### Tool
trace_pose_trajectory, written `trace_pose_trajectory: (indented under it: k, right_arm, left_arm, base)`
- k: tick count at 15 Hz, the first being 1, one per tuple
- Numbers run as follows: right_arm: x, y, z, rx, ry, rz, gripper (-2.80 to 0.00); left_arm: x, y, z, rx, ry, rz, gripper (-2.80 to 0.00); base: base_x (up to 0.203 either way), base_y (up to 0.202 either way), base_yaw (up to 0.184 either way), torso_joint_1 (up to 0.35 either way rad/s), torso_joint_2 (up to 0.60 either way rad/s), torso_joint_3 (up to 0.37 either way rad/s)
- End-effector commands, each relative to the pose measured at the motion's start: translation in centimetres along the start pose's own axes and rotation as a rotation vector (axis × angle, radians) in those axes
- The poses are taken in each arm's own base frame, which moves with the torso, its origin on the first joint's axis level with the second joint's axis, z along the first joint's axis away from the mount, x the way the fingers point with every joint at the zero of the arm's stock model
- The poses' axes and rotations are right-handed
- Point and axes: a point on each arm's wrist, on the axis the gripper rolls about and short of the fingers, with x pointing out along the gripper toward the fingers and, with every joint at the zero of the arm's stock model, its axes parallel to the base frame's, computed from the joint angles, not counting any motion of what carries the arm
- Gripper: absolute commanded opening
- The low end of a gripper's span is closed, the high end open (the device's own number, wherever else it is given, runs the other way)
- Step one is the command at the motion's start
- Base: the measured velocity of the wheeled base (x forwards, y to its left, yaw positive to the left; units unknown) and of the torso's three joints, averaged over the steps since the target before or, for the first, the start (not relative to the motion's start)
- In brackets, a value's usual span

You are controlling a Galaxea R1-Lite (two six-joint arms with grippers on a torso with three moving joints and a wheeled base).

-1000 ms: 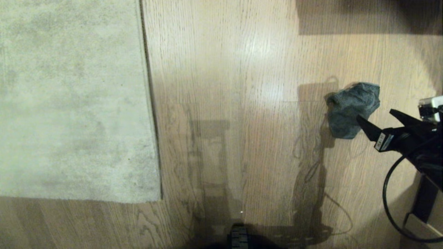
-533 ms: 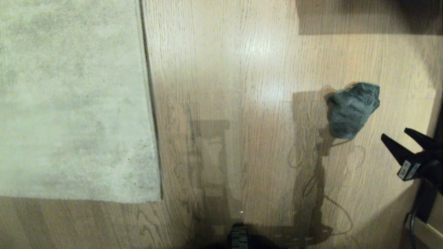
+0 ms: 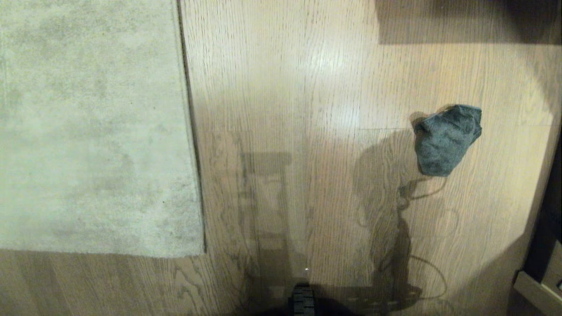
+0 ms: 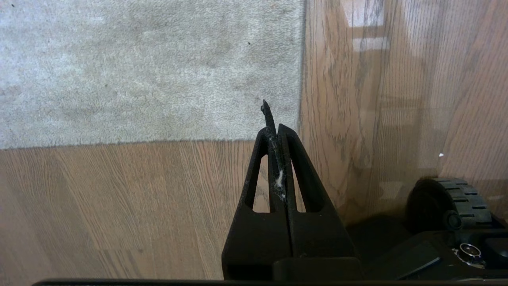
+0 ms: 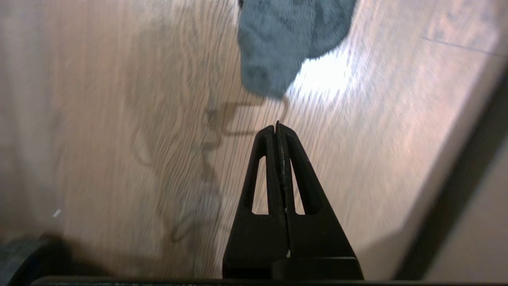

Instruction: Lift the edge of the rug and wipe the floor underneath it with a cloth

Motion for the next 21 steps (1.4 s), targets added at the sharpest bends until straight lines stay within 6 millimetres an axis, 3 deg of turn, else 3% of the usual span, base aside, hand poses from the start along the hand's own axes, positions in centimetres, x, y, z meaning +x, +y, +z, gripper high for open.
trace_pose_trajectory:
  k: [1,3,6,21]
  right_arm:
    - [-5.8,0.5,-0.6,-0.009,-0.099,-0.021,-2.8]
    - [-9.0,1.2,-2.7,-0.012,-0.084,-0.025,-2.8]
    - [-10.9,1.9,-6.1,0.012,0.09,-0.031,-2.8]
    - [-10.9,1.9,-6.1,0.021,0.092,-0.021,-2.8]
  left_arm:
    - [0.0,0.0,0.0,0.0,0.002,-0.001,-2.8]
    - [0.0,0.0,0.0,-0.001,0.0,0.0,-2.8]
    - [0.0,0.0,0.0,-0.001,0.0,0.0,-2.8]
    - [0.0,0.0,0.0,-0.001,0.0,0.0,-2.8]
  base:
    - [0.0,0.0,0.0,0.0,0.0,0.0]
    - [0.0,0.0,0.0,0.0,0.0,0.0]
    - [0.0,0.0,0.0,0.0,0.0,0.0]
    - [0.0,0.0,0.0,0.0,0.0,0.0]
